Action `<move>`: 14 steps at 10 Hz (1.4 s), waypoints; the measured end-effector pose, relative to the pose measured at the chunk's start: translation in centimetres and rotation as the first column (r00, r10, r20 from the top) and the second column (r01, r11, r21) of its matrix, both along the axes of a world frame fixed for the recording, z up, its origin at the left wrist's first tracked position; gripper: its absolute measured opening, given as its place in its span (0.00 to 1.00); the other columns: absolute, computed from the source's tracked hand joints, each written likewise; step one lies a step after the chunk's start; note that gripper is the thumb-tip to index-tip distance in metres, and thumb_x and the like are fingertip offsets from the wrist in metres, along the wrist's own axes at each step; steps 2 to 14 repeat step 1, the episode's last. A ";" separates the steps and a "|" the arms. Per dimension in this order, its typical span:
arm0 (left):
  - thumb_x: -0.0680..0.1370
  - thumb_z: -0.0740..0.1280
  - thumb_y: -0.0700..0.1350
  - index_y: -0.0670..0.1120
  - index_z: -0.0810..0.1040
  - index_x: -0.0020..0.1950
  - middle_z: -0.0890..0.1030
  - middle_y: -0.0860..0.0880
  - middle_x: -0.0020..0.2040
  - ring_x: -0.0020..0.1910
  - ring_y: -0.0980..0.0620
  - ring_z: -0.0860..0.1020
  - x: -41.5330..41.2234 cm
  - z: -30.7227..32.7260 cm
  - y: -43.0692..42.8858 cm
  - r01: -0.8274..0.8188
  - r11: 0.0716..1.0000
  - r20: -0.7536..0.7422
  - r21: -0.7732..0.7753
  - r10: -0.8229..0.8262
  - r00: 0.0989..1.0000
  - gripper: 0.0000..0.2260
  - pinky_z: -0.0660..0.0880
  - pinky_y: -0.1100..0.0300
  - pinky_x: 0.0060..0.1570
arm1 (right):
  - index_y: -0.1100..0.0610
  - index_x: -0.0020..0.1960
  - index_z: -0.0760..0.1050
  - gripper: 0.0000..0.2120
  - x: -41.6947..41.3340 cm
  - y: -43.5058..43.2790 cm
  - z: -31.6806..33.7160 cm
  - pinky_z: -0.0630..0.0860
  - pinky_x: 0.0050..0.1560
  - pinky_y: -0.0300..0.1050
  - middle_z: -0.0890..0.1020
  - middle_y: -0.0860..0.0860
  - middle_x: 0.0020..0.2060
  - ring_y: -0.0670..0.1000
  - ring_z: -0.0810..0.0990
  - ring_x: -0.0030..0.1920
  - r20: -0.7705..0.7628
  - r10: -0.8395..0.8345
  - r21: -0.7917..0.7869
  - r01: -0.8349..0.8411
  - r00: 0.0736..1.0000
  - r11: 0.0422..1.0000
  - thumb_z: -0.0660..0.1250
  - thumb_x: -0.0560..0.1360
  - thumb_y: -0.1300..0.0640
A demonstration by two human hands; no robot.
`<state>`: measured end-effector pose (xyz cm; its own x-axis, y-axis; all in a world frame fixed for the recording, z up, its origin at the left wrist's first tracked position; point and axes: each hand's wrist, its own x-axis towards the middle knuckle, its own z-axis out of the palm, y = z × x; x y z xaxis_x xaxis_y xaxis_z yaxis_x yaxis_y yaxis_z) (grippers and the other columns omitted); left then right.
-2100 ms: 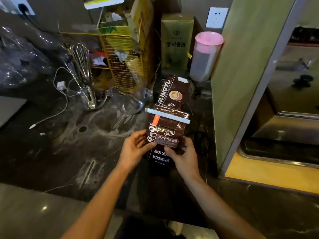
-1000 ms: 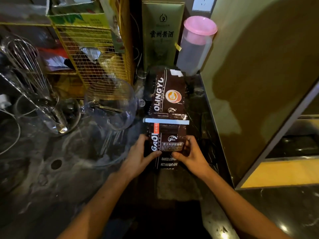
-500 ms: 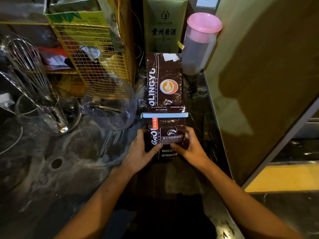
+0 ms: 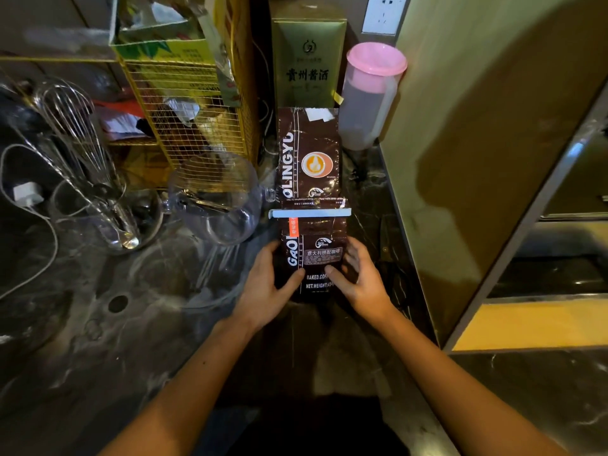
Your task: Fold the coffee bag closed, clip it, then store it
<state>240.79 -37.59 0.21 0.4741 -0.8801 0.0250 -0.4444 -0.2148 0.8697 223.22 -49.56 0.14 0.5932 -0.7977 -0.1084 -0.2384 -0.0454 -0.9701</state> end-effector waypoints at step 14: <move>0.75 0.67 0.59 0.46 0.62 0.74 0.72 0.46 0.70 0.70 0.50 0.71 -0.6 0.5 0.6 0.006 1.000 0.001 -0.030 -0.006 1.000 0.32 0.70 0.46 0.68 | 0.45 0.75 0.58 0.36 -0.3 0.9 0.9 0.67 0.58 0.22 0.70 0.26 0.63 0.27 0.68 0.65 0.026 0.006 -0.031 -0.005 1.000 0.999 0.73 0.73 0.48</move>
